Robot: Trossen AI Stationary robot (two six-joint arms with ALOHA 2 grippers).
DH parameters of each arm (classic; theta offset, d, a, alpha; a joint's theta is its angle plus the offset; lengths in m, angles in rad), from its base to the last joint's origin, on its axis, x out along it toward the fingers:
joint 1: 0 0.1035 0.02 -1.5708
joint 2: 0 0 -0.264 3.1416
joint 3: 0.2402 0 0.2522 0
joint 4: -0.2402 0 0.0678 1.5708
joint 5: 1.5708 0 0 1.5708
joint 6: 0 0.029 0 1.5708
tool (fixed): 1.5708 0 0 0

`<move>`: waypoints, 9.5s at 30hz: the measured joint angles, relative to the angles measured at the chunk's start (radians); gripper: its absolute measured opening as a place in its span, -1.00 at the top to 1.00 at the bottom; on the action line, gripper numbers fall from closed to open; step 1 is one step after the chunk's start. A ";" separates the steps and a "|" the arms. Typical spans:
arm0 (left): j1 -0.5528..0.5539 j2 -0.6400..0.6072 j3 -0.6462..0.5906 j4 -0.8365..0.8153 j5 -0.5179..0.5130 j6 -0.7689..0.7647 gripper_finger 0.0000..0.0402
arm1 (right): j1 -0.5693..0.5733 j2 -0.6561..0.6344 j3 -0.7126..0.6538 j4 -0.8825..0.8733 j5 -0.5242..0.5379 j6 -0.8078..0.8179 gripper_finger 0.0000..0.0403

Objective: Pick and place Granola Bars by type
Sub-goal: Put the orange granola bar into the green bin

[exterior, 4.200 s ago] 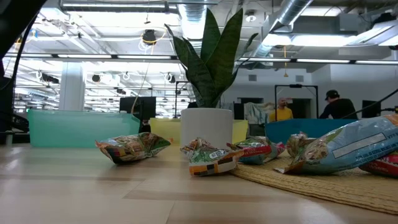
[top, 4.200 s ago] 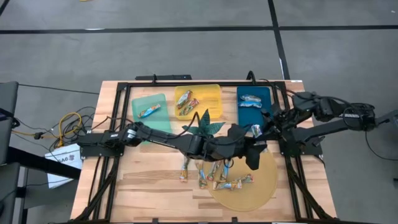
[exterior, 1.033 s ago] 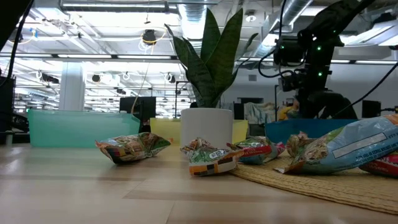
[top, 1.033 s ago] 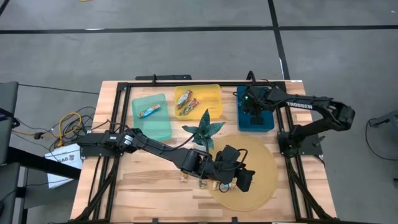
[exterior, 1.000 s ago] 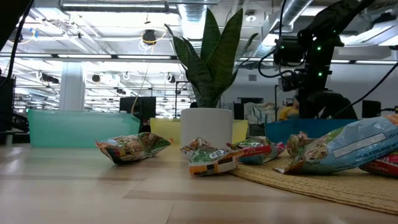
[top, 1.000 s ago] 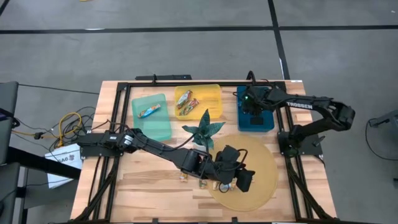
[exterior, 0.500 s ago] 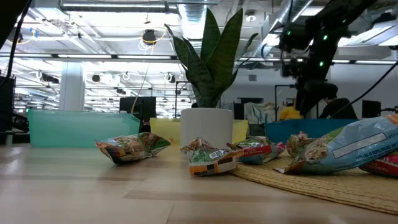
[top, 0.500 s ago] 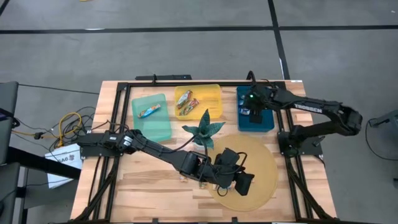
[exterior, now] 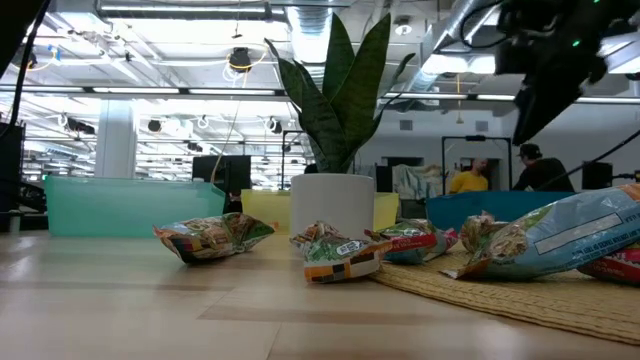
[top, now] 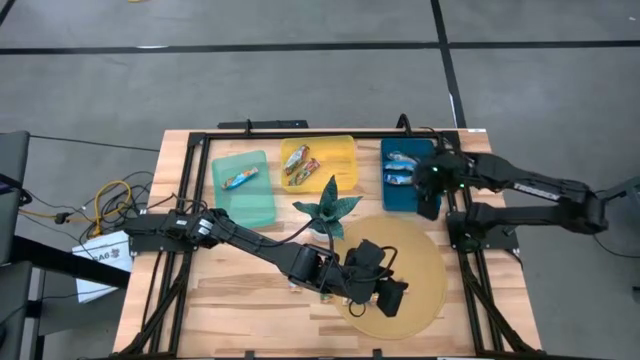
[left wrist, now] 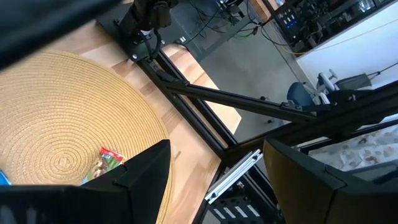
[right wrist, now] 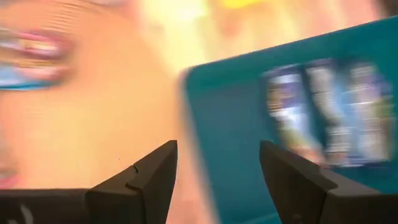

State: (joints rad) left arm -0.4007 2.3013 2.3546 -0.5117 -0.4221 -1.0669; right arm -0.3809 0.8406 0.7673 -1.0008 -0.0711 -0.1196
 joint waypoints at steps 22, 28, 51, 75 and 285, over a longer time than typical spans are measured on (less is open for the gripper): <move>0.000 0.000 0.000 -0.031 0.103 0.008 -0.24 | 0.350 -0.149 0.000 0.048 -0.559 0.382 -0.10; 0.000 0.000 0.000 -0.037 0.103 0.008 -0.24 | 0.455 -0.149 0.000 0.035 -0.331 0.379 -0.09; -0.054 0.011 -0.057 -0.194 0.218 0.157 -0.24 | 0.896 -0.089 0.000 0.168 -0.033 0.630 0.09; -0.031 0.161 -0.128 -0.281 0.249 0.428 -0.06 | 0.976 -0.096 0.000 0.277 -0.030 0.741 0.13; -0.049 -1.659 -1.623 -0.808 -0.169 -0.413 0.79 | 0.612 -0.095 0.000 0.319 0.100 0.769 0.16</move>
State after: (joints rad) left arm -0.4501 0.6420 0.7312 -1.3193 -0.5915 -1.4803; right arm 0.2309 0.7460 0.7670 -0.6821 0.0284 0.6495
